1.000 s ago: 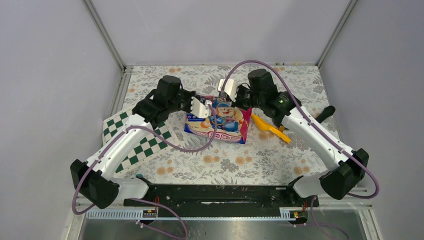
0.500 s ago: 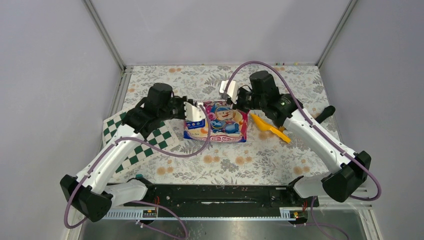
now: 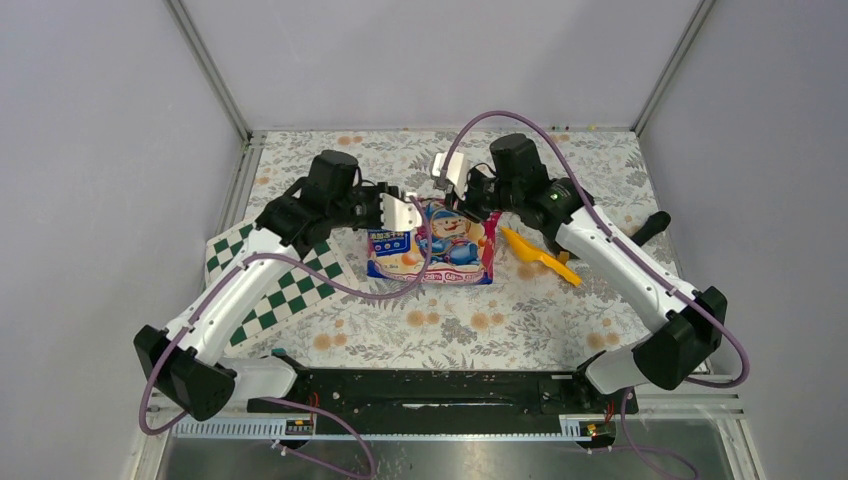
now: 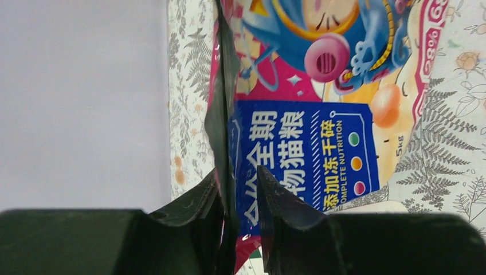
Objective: Serve the pet food
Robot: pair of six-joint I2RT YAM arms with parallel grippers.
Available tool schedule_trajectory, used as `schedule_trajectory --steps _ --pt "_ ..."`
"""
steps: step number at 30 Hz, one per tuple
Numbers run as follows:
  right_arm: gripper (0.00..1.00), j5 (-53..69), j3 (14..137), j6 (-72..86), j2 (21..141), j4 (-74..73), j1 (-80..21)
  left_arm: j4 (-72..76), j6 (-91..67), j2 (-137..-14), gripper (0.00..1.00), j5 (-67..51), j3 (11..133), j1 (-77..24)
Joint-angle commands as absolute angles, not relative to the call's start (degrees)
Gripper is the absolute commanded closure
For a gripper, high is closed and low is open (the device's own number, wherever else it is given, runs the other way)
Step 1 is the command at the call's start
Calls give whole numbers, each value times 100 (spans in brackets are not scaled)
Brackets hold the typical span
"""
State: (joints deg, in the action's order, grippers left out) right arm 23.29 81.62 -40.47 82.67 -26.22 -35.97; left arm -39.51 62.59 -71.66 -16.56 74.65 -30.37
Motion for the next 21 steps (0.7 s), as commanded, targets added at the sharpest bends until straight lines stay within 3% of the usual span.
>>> schedule_trajectory --steps 1,6,9,11,15,16,18,21 --pt "66 2384 8418 -4094 8406 -2387 -3700 -4043 6436 -7288 73 -1809 7737 -3236" --pt "83 2434 8532 -4047 8514 -2246 -3743 -4017 6462 -7438 74 -1711 7815 -3389" --pt "100 2466 8578 -4042 8505 -2257 -3741 -3889 6429 -7485 87 -1707 7826 -3433" --pt "100 2448 8572 -4074 8473 -2256 -3737 -3853 6429 -7496 100 -1653 7842 -3452" --pt "100 2484 8543 -4148 8397 -2258 -3742 -3779 6430 -7472 100 -1643 7831 -3454" --pt "100 2515 8543 -4144 8386 -2259 -3736 -3701 6386 -7465 97 -1661 7811 -3454" --pt "84 2594 8555 -4096 8394 -2254 -3740 -3499 6291 -7447 84 -1716 7745 -3454" --pt "72 2765 8601 -4002 8472 -2248 -3742 -3232 6176 -7453 78 -1820 7629 -3455"
